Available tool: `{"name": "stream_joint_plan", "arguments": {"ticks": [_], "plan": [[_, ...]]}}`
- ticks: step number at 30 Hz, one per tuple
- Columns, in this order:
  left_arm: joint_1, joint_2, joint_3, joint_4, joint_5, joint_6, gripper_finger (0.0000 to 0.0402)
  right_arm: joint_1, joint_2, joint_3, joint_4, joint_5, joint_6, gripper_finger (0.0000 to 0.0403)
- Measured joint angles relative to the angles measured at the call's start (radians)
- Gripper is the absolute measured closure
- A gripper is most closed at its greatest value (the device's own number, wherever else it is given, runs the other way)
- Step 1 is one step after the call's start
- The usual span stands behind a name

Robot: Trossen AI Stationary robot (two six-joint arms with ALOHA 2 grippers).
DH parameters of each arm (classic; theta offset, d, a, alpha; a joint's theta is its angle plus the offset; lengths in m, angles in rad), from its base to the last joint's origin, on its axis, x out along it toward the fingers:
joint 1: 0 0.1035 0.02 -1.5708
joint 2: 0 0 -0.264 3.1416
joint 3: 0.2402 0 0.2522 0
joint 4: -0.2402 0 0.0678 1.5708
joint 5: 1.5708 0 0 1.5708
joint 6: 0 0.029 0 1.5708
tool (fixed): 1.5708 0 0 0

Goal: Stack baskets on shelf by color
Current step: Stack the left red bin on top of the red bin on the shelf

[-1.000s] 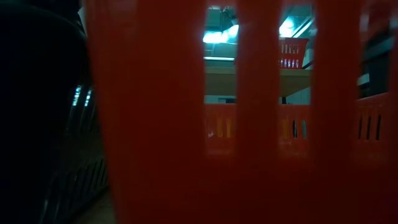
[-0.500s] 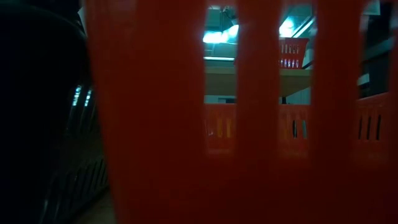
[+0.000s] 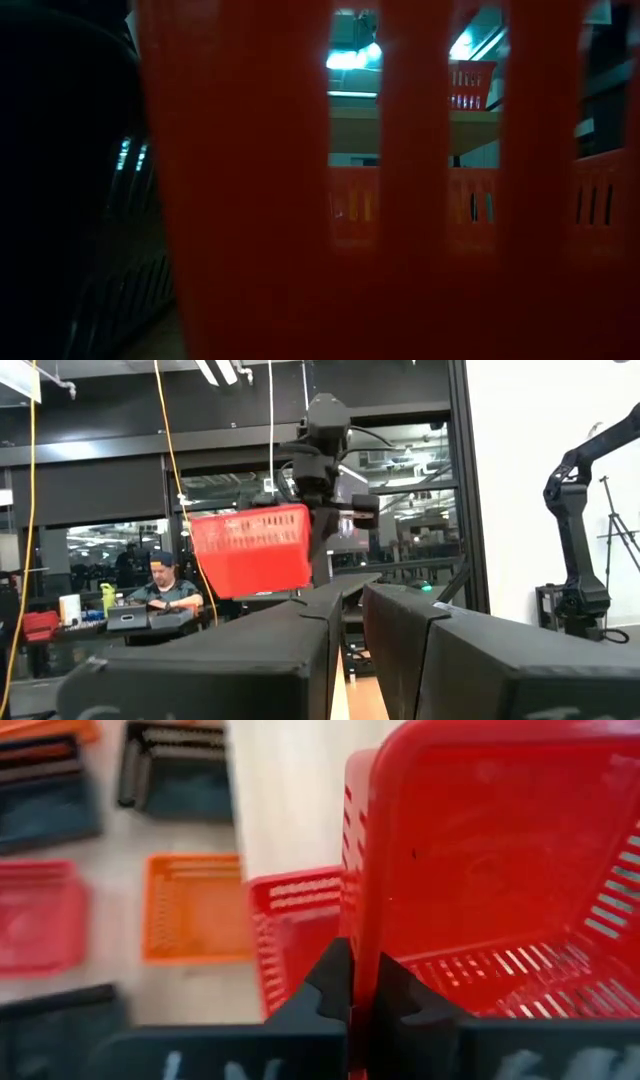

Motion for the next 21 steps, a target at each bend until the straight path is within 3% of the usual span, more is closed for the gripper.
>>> {"name": "stream_joint_plan", "arguments": {"ticks": [6, 21], "plan": [[0.000, 0.000, 0.000, 0.000, 0.000, 0.000, 0.0363, 0.003, 0.052, 0.000, -0.042, -0.020, 0.056, 0.0403], [0.000, 0.000, 0.000, -0.003, 0.000, 0.000, 0.0363, 0.094, 0.135, -0.001, -0.184, 0.050, 0.166, 0.0403]]}}
